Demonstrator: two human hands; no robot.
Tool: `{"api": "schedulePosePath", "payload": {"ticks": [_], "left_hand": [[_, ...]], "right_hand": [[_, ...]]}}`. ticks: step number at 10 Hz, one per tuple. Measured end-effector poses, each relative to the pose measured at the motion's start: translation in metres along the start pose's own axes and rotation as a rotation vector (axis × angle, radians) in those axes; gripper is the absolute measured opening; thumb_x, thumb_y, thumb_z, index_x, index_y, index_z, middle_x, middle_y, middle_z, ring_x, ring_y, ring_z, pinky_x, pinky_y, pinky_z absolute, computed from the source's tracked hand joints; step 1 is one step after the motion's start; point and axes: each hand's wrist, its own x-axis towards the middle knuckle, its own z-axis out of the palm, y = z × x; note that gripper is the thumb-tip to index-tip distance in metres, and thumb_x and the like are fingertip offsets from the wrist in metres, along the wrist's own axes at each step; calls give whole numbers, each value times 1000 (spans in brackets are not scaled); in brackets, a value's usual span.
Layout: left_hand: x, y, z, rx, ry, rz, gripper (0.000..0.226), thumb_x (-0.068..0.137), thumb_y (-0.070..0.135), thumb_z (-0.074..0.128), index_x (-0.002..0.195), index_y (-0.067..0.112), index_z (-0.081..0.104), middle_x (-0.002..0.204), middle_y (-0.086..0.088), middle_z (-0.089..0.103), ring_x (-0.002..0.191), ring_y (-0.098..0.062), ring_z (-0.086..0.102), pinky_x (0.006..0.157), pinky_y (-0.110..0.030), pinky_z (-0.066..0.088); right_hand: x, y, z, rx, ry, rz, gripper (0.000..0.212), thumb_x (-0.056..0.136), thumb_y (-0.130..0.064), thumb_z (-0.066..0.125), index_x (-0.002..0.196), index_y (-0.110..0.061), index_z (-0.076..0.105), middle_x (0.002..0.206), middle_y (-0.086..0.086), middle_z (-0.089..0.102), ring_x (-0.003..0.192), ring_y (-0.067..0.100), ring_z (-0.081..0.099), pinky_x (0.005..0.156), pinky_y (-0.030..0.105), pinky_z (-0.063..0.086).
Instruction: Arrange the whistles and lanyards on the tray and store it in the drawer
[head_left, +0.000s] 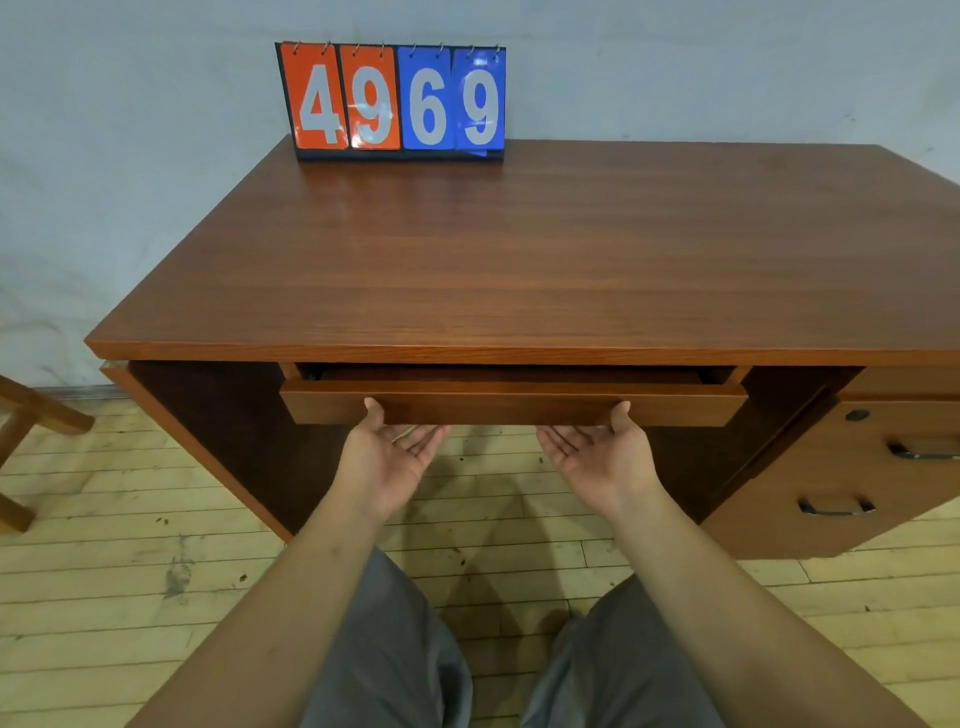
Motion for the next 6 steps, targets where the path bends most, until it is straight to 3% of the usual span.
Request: {"api": "schedulePosePath", "payload": {"ticks": [1,2,3,4,5,6], "left_hand": [[8,5,6,42,32,-4,62,102,45,38,147,4,31,144,-36,38,129,-46,48,94,-44,52],[9,6,2,129,29,-30,66,101,48,37,145,-2,32,135,-36,49,121,-43,56,102,-44,49],[8,10,-3,241,33,-65,75,99,53,37,139,-10,37,129,-30,58,117,-39,60,102,-44,49],[-2,15,-4,399,87,-71,68,99,55,38,132,-4,48,124,-21,64,113,-36,63,98,-45,49],[-24,17,1,557,93,-84,45,102,38,44,125,1,55,125,-16,63,115,-34,60,99,-43,46],[-47,25,14,692,70,-48,26,102,29,46,110,6,58,108,-14,63,103,-31,62,95,-41,46]], "right_hand": [[7,-2,5,-18,2,6,79,100,-57,38,153,0,24,144,32,46,139,43,42,119,52,31],[10,0,3,-54,6,2,82,99,-62,34,149,3,30,139,31,52,135,41,47,119,50,32],[10,0,2,-132,17,24,84,98,-66,30,146,3,35,132,30,59,129,40,54,116,49,37],[5,-6,2,-193,62,45,86,98,-65,31,147,5,31,134,31,56,129,41,53,114,50,39],[-14,-14,1,-338,77,89,73,103,-54,38,146,5,38,131,30,59,125,41,55,112,50,40],[-40,-26,10,-584,9,100,58,102,-46,46,136,0,50,126,24,63,120,37,59,109,49,43]]}}
